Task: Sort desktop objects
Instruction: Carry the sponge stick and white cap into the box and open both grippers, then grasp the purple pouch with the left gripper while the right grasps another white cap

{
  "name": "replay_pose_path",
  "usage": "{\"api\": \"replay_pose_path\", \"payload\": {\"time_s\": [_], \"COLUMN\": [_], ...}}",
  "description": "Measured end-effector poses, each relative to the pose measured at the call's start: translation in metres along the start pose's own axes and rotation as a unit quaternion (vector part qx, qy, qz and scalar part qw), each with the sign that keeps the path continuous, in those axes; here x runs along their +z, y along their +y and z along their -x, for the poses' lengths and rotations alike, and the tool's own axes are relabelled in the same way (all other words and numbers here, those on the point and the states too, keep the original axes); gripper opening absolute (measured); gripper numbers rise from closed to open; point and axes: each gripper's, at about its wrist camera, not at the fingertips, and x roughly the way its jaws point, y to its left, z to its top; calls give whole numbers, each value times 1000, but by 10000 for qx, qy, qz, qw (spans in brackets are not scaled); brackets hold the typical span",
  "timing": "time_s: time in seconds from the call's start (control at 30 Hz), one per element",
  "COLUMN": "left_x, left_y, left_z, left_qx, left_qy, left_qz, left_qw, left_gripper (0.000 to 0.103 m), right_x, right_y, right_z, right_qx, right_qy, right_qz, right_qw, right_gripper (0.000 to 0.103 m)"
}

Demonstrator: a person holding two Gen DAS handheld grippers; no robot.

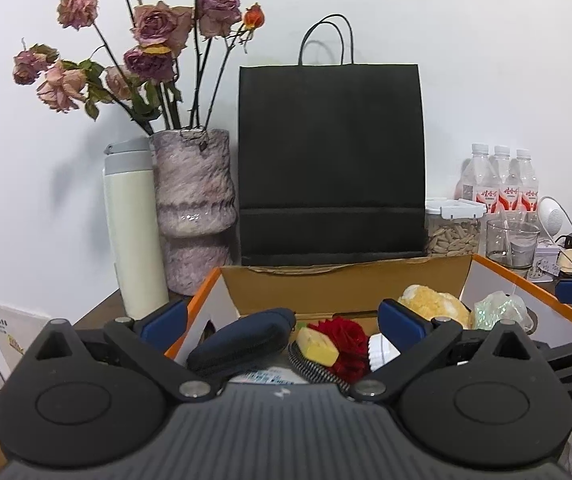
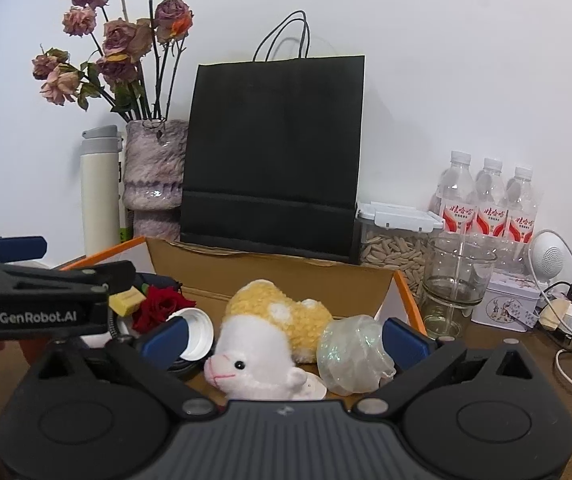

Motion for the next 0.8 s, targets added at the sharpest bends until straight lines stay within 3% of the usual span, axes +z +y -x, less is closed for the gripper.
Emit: {"api": "replay_pose_path", "payload": {"time_s": [0.57, 0.7, 0.8], "left_x": [-22, -32, -37], "left_y": [17, 23, 26], "left_z": [51, 64, 74], "left_qx": [119, 116, 65], "left_qy": [455, 726, 850], "left_qz": [82, 52, 4], "left_qw": [9989, 9973, 9964], "left_gripper": [103, 103, 103], "right_x": [-21, -29, -38], "right_y": [10, 15, 23], "right_z": [54, 70, 79], "right_qx": [15, 239, 543], "right_qy": [211, 483, 900], "right_qz": [-37, 23, 103], "right_qw": [9998, 9985, 9944], "right_gripper": [103, 103, 93]}}
